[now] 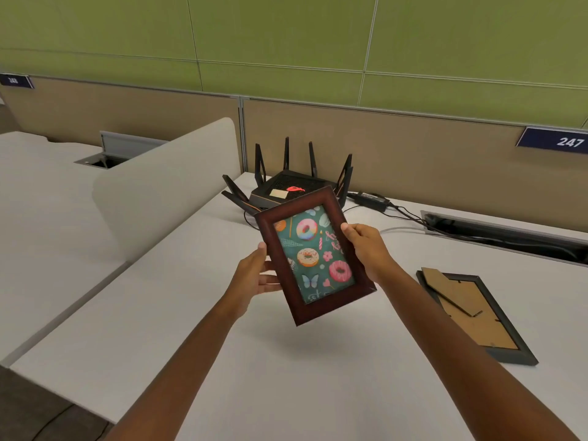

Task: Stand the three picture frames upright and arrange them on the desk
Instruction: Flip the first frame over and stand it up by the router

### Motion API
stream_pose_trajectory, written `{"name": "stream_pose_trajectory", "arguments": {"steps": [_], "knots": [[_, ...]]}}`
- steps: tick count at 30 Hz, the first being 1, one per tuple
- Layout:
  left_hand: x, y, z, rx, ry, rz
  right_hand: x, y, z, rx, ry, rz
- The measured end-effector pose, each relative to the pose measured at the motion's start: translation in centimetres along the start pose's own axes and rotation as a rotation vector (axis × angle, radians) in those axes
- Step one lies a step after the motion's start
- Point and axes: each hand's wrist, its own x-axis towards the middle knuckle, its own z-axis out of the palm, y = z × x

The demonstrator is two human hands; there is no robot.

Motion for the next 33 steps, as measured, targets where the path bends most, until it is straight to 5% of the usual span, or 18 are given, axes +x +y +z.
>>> {"name": "stream_pose_trajectory", "arguments": {"steps": [6, 11, 17, 26, 33], "knots": [[-0.1, -1.4, 0.5, 0.032, -0.064, -0.191, 0.2, 2.1, -1.1, 0.205, 0.087, 0.297], [-0.2, -2.7, 1.2, 0.238, -0.072, 0.01, -0.1, 3.3, -2.2, 0.493, 0.006, 0.367], [0.0, -2.6, 2.4, 0.305, -0.047, 0.149, -0.2, 4.1, -3.8, 0.583, -0.054, 0.37], [2.4, -2.7, 2.6, 0.171, 0.009, -0.163, -0.3, 4.9, -3.2, 0.444, -0.099, 0.214], [4.0, -3.9, 3.6, 0.033, 0.009, -0.125, -0.3, 6.2, -1.3, 0.346, -0.065, 0.098]]}}
